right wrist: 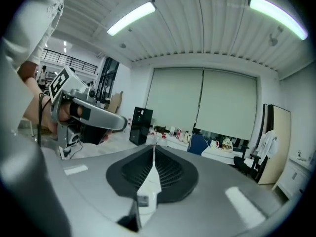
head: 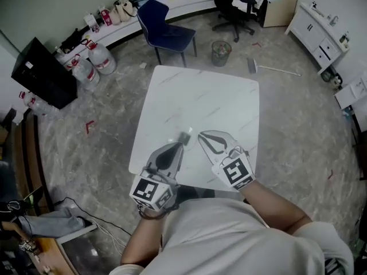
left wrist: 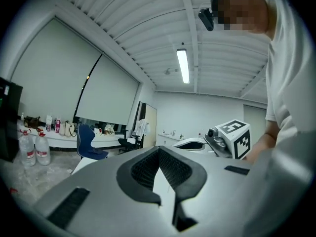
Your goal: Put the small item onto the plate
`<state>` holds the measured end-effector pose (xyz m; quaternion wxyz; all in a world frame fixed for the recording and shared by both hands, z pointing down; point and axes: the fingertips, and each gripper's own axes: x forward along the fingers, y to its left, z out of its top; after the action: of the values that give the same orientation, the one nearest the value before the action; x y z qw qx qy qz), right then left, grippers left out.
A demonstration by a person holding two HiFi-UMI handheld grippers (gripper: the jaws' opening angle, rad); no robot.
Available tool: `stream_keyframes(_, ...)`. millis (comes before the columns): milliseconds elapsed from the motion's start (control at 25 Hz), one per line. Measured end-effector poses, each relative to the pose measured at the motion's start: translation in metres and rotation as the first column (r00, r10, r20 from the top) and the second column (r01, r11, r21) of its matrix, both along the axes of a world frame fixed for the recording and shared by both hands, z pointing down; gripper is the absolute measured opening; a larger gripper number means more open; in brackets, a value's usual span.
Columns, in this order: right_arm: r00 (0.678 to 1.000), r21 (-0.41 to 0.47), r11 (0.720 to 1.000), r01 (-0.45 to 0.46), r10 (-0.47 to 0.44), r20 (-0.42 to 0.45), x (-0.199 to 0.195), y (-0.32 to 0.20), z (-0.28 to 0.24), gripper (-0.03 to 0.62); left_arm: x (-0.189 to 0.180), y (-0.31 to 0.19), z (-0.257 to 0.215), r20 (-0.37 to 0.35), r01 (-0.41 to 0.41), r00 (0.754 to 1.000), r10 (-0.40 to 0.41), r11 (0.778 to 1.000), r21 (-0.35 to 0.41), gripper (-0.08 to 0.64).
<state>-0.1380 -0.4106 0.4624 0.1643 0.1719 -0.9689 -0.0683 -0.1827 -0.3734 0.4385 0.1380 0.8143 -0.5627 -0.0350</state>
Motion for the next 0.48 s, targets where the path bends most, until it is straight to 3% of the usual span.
stream_keyframes(200,0.990,-0.024,0.999,0.026,-0.023,0.140,0.036,0.035,-0.082,0.003,0.040,0.032,-0.082,0.060,0.036,0.997,-0.042,0.994,0.099,0.008)
stream_keyframes(480,0.957,-0.033,0.994,0.106,-0.093,0.275,0.061,0.079,-0.162,0.003,0.064,0.067,-0.149,0.121,0.074,0.988,-0.101,0.975,0.212,0.008)
